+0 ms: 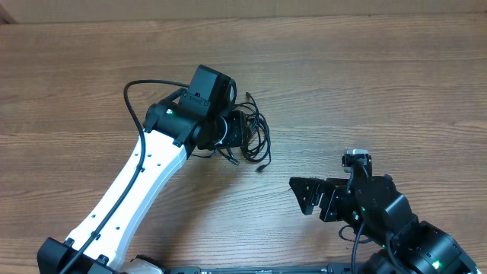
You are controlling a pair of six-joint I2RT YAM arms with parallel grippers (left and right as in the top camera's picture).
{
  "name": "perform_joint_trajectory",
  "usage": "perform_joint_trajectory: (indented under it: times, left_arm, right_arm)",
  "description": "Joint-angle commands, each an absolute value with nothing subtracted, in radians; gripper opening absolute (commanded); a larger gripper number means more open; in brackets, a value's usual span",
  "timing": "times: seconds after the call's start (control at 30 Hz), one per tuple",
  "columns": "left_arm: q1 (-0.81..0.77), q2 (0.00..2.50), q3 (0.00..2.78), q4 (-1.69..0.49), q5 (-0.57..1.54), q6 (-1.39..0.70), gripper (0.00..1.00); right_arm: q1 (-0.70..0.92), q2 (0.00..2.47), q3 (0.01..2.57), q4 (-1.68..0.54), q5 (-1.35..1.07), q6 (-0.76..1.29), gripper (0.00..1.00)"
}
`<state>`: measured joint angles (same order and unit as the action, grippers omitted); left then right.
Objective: Untangle cables
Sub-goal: 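Lower the cable bundle with the left gripper and release it on the table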
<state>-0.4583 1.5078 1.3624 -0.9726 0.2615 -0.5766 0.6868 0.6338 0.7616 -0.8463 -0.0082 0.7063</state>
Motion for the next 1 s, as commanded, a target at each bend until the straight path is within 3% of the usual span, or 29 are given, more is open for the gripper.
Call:
perform_joint_trajectory:
  times: [0.0,0.07,0.13,0.2,0.27,0.37,0.6,0.7,0.77,0.8,0.83,0.97]
  left_arm:
    - [-0.459,1.517,1.376,-0.975,0.148,-0.684,0.64]
    - [-0.46,1.517,1.376,-0.975,0.146,-0.723,0.75]
    - [-0.46,1.517,1.374,-0.97,0.14,-0.755,0.78]
    - [-0.461,1.517,1.363,-0.96,0.11,-0.778,0.75]
    - [-0.466,1.519,1.342,-0.956,0.04,-0.812,0.61]
    - [-0.466,1.527,1.301,-0.917,-0.006,-0.839,0.52]
    - [-0.477,1.613,1.206,-0.714,0.036,-0.782,0.52]
    - [-0.496,1.699,1.206,-0.629,0.092,-0.675,0.61]
    - [-0.502,1.745,1.206,-0.598,0.107,-0.657,0.61]
    - [-0.505,1.765,1.206,-0.589,0.105,-0.657,0.57]
    - [-0.505,1.795,1.206,-0.578,0.105,-0.657,0.42]
    - [-0.505,1.826,1.206,-0.575,0.105,-0.658,0.25]
  right_arm:
    - [0.681,0.631,0.759,-0.84,0.033,0.709,1.0]
    - [0.681,0.631,0.759,-0.84,0.033,0.709,1.0]
    - [0.681,0.631,0.759,-0.841,0.033,0.709,1.0]
    - [0.681,0.631,0.759,-0.841,0.033,0.709,1.0]
    - [0.681,0.631,0.759,-0.842,0.033,0.709,1.0]
    - [0.681,0.631,0.759,-0.844,0.033,0.709,1.0]
    - [0.681,0.631,0.759,-0.844,0.037,0.709,1.0]
    - [0.681,0.631,0.759,-0.844,0.037,0.709,1.0]
    - [0.681,0.631,0.759,-0.844,0.036,0.709,1.0]
    - [0.681,0.631,0.759,-0.845,0.036,0.709,1.0]
    - [0.681,0.631,0.759,-0.845,0.036,0.709,1.0]
    - [0.681,0.631,0.759,-0.845,0.036,0.709,1.0]
